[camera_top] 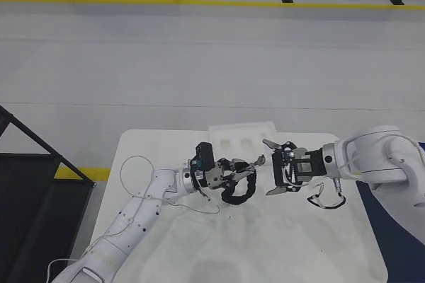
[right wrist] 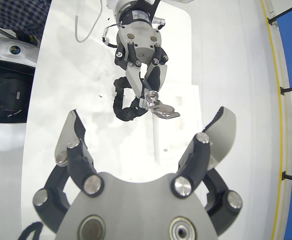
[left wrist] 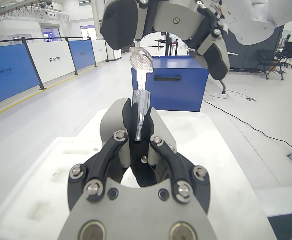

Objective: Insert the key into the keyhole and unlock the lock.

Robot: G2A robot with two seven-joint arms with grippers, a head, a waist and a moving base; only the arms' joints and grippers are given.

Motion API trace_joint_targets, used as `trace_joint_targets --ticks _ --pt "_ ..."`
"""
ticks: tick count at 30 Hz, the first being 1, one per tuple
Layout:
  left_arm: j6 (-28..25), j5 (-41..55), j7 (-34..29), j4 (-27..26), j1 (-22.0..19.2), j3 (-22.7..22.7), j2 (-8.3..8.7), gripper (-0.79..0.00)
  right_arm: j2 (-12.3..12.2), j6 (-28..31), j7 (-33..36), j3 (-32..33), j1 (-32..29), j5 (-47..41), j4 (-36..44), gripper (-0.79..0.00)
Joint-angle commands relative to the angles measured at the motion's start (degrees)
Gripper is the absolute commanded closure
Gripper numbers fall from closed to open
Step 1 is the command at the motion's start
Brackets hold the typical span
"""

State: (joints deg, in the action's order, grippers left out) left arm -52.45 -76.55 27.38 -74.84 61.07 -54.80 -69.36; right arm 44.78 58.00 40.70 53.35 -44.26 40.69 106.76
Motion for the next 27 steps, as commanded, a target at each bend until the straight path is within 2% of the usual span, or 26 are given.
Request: trace_joint_targets --ticks 1,2,4,5,15,23,27 --pt "-0.85 -0.10 -0.33 0.08 -0.12 0.04 0.06 0.000 0.08 0.00 -1.57 -0.20 -0.20 2.65 0.22 -0.622" --pt "-1.16 -0.11 -0.47 0.09 -0.16 0.03 0.08 0.000 0.12 0.00 -2.27 -0.30 -0.26 3.87 0.29 -0.573" --pt "-1.65 -0.05 -0.77 0.12 -0.18 0.01 0.13 0.000 0.18 0.00 -3.75 -0.30 -0.38 6.12 0.33 -0.406" --pt "-1.86 -0.06 -0.98 0.09 -0.19 0.00 0.16 0.000 0.19 0.00 -4.23 -0.30 -0.46 7.42 0.47 -0.385" --pt "-3.23 0.74 -2.19 -0.14 -0.12 0.20 0.24 0.000 0.04 -0.06 -9.34 1.33 -2.16 15.55 2.67 -0.366" --pt "-3.69 1.22 -2.73 -0.44 -0.03 0.01 0.35 0.000 -0.24 0.00 -10.04 2.08 -3.19 18.55 4.09 -0.354" --pt "-3.90 1.54 -2.92 -0.51 0.03 -0.04 0.38 0.000 -0.34 0.00 -10.31 2.56 -3.48 19.75 4.78 -0.283"
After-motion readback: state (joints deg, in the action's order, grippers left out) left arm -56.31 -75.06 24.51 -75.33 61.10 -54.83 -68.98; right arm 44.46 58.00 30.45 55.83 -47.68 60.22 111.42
